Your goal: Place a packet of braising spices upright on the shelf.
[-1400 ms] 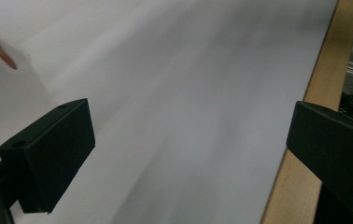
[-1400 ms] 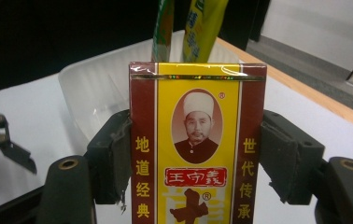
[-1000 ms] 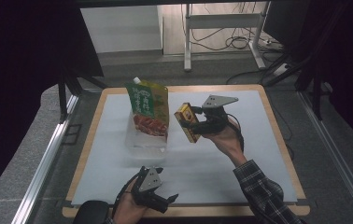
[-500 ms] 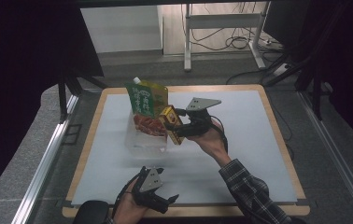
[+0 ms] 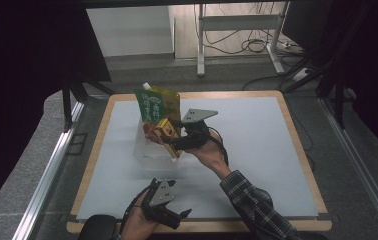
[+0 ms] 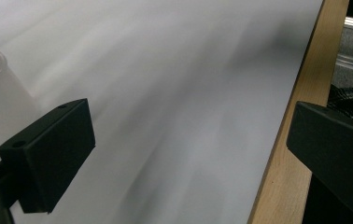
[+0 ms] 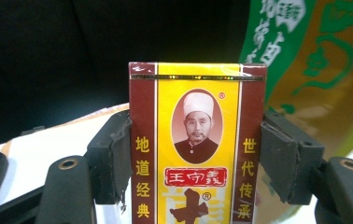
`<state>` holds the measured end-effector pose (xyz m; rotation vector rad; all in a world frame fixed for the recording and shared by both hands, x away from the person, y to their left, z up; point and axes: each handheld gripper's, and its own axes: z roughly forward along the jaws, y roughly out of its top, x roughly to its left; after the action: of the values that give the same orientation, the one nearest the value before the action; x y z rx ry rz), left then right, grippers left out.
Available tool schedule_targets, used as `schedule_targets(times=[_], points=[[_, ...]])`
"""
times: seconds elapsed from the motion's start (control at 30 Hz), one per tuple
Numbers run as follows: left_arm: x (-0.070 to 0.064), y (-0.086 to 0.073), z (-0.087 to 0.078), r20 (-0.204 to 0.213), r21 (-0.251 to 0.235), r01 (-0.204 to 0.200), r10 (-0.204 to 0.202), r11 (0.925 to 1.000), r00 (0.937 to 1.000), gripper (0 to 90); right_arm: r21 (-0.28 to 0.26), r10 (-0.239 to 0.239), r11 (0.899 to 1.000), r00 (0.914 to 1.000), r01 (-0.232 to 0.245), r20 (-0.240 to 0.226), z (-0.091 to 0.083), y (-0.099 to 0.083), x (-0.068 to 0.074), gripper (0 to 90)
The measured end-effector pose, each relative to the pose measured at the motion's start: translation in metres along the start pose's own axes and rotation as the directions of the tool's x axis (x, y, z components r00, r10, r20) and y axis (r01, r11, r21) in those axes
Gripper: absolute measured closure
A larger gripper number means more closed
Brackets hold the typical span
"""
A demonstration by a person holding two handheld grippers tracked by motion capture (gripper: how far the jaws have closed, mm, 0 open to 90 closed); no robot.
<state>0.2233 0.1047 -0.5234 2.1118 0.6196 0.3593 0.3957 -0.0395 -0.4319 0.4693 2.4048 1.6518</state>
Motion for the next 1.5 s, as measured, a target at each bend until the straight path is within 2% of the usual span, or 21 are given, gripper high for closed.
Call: schedule_targets(times=[0.1, 0.43, 0.67, 0.77, 0.93, 1.1, 1.23, 1.3, 1.4, 1.43, 1.5], points=[[0.0, 0.0, 0.0, 0.002, 0.0, -0.001, 0.001, 1.0, 1.0, 1.0, 0.001, -0.011, 1.0, 0.9999, 0.011, 0.006, 0.008, -0.001, 0.002, 32.3], [-0.001, 0.0, 0.0, 0.006, 0.001, -0.004, 0.004, 1.0, 1.0, 1.0, 0.0, 0.008, 1.0, 0.9999, -0.008, -0.014, 0.031, -0.004, 0.007, 32.3], [0.0, 0.0, 0.0, 0.007, 0.001, -0.006, 0.006, 1.0, 1.0, 1.0, -0.005, -0.001, 1.0, 0.9999, 0.001, -0.016, 0.042, -0.005, 0.014, 32.3], [-0.001, 0.0, 0.0, 0.008, 0.001, -0.006, 0.006, 1.0, 1.0, 1.0, -0.013, 0.01, 1.0, 0.9998, -0.01, -0.014, 0.045, -0.009, 0.014, 32.4], [-0.001, 0.0, 0.001, 0.011, 0.007, -0.009, 0.009, 0.9999, 0.9999, 1.0, -0.019, 0.029, 0.999, 0.9995, -0.029, -0.017, 0.044, -0.017, 0.011, 32.4], [-0.001, 0.0, 0.001, 0.012, 0.008, -0.009, 0.009, 0.9999, 0.9999, 1.0, -0.058, 0.055, 0.997, 0.9984, -0.056, -0.013, 0.038, -0.028, 0.008, 32.5], [-0.001, 0.0, 0.002, 0.013, 0.01, -0.009, 0.009, 0.9999, 0.9999, 1.0, -0.063, 0.074, 0.995, 0.9972, -0.075, -0.011, 0.034, -0.035, 0.007, 32.7], [-0.002, 0.0, 0.002, 0.014, 0.012, -0.009, 0.008, 0.9999, 0.9999, 1.0, -0.047, 0.055, 0.997, 0.9985, -0.055, 0.0, 0.033, -0.038, 0.008, 32.7], [-0.002, 0.0, 0.002, 0.014, 0.013, -0.01, 0.01, 0.9999, 0.9998, 1.0, -0.017, -0.013, 1.0, 0.9996, 0.014, 0.023, 0.034, -0.044, 0.014, 32.8], [-0.002, 0.0, 0.002, 0.014, 0.014, -0.011, 0.01, 0.9999, 0.9998, 1.0, -0.029, -0.022, 0.999, 0.9993, 0.023, 0.03, 0.033, -0.047, 0.016, 32.8], [-0.002, 0.0, 0.002, 0.014, 0.014, -0.01, 0.01, 0.9998, 0.9998, 1.0, -0.044, 0.001, 0.999, 0.9995, 0.0, 0.032, 0.031, -0.05, 0.015, 32.9]])
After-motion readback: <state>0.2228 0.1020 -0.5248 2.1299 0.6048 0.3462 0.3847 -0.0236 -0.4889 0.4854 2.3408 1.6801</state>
